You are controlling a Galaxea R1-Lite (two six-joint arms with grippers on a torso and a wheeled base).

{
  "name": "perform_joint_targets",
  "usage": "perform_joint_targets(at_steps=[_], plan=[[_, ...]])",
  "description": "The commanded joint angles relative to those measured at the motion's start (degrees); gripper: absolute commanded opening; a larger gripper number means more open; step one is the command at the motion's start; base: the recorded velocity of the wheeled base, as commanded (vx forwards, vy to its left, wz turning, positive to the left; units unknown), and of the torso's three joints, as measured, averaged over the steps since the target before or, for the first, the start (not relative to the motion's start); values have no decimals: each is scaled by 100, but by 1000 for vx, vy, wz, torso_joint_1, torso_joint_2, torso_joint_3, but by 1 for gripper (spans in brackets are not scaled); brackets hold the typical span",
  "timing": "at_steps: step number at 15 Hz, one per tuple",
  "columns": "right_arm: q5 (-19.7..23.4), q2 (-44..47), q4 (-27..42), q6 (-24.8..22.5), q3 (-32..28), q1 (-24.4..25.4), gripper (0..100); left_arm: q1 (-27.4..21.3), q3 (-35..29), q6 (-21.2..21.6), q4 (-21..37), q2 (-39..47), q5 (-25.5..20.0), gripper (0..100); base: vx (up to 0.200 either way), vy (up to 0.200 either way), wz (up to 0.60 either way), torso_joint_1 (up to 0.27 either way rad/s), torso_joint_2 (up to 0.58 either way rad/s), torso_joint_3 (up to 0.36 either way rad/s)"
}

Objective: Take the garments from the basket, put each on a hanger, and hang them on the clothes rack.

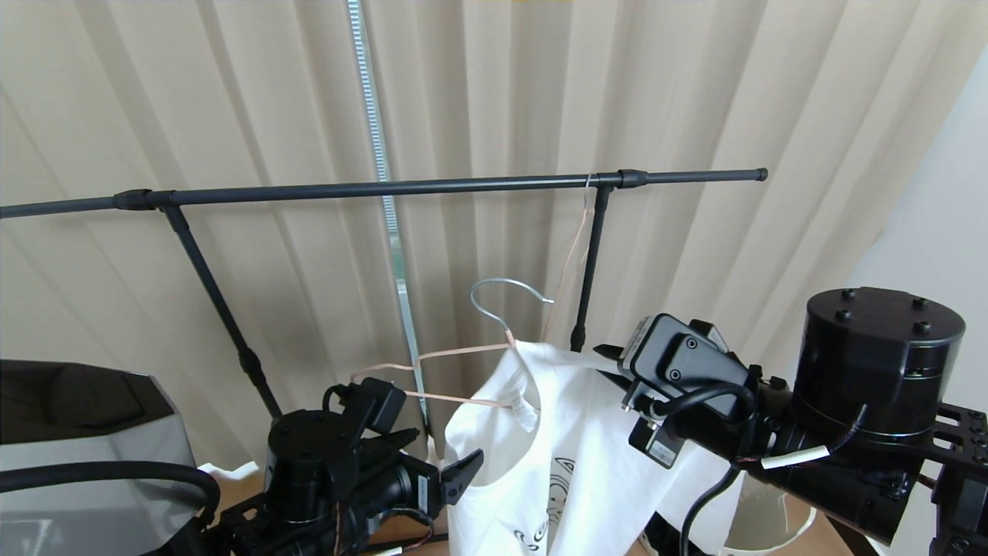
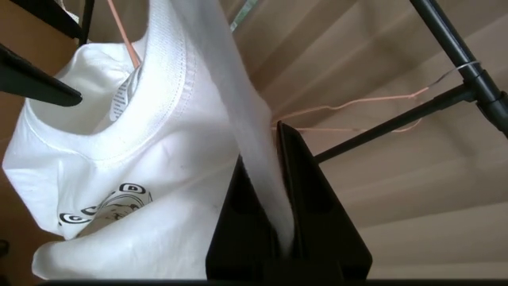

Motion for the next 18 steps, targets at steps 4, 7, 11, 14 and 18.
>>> perform_joint_targets(at_steps=[4, 7, 11, 14, 18], plan=[[-15, 24, -2, 6, -36, -41, 0, 1, 283, 280, -878, 461, 114, 0, 0, 0, 0, 0, 0, 0], [-23, 42, -2, 6, -80, -120, 0, 1, 336, 297, -974, 461, 114, 0, 0, 0, 0, 0, 0, 0], [-23, 24, -2, 6, -80, -182, 0, 1, 319, 297, -974, 461, 114, 0, 0, 0, 0, 0, 0, 0], [3, -46, -2, 15, -89, -340, 0, 256, 292, 420, -992, 356, 114, 0, 0, 0, 0, 0, 0, 0], [398, -90, 68, 191, -71, -384, 0, 660, 204, 561, -992, 197, 97, 0, 0, 0, 0, 0, 0, 0]])
